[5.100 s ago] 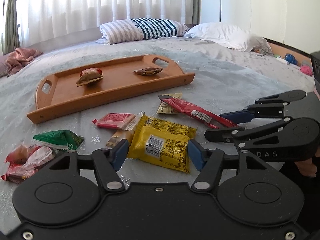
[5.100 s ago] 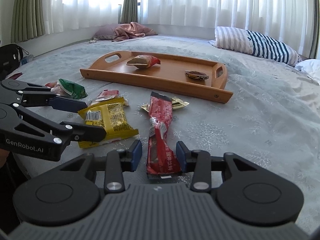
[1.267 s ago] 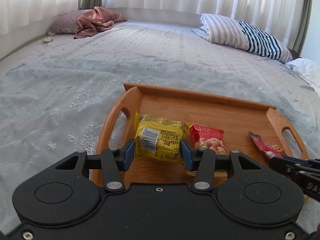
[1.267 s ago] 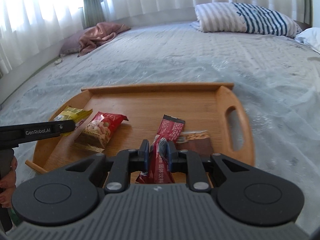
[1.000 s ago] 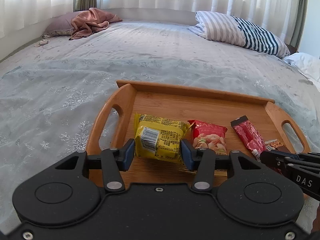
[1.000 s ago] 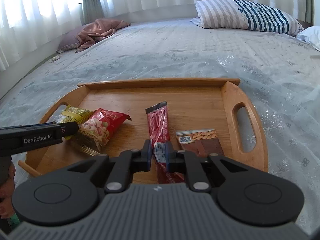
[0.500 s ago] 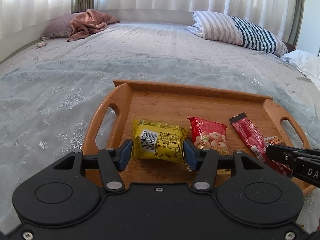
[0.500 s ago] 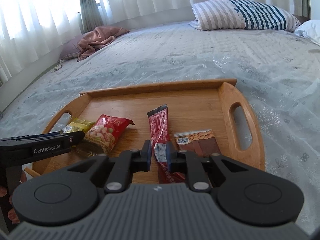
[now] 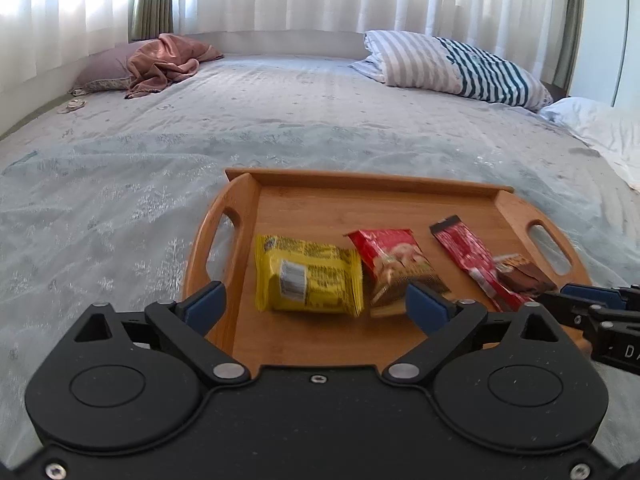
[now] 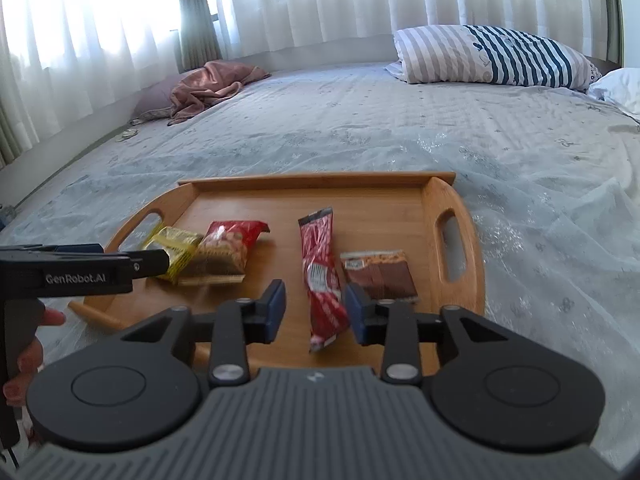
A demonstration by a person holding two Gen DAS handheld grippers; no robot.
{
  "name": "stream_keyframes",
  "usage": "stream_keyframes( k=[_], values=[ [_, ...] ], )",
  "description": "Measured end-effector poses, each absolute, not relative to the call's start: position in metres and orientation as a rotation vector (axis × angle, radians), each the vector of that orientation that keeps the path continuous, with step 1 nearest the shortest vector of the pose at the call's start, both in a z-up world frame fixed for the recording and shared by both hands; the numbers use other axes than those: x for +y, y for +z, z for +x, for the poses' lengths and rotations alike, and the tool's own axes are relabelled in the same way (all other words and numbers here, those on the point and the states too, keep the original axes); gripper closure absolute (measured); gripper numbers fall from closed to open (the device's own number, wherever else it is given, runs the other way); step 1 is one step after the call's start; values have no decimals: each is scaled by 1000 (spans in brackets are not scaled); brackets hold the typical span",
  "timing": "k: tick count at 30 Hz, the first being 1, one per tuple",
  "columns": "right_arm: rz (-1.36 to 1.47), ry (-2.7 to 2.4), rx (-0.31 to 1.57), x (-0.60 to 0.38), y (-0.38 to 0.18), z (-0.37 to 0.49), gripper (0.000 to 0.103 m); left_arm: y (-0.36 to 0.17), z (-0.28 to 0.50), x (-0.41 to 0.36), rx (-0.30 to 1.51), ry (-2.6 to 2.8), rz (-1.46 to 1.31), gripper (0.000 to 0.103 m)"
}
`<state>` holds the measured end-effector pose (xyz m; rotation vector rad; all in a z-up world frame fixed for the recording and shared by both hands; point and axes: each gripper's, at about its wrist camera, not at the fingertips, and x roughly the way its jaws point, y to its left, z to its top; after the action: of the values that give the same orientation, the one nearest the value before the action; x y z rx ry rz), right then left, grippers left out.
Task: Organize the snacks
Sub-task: 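Open the left tool on the yellow wafer bag while the right tool releases the red stick pack, then grasp the red-and-white bar pack with the left tool while the right tool grasps the gold wrapper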
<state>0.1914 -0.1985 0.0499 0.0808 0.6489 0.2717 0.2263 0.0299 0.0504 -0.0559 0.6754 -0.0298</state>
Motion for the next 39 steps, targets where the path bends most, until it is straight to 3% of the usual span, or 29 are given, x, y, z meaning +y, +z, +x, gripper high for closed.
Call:
stream_keyframes(
  k=[13, 29, 32, 35, 37, 39],
  values=[
    [22, 319, 589, -201, 38, 131, 15, 50, 157, 13, 658, -118, -35, 2],
    [-37, 361, 570, -192, 10, 96, 6, 26, 116, 3, 675, -115, -19, 2],
    [-11, 351, 588, -195, 6, 98, 6, 20, 112, 4, 673, -106, -22, 8],
    [-4, 335, 603, -195, 0, 98, 5, 18, 107, 4, 664, -101, -29, 26],
    [-14, 328, 603, -194, -3, 98, 5, 16, 104, 3, 658, -105, -22, 45],
    [-37, 322, 594, -190, -4, 95, 4, 15, 102, 1, 658, -113, -19, 49]
  ],
)
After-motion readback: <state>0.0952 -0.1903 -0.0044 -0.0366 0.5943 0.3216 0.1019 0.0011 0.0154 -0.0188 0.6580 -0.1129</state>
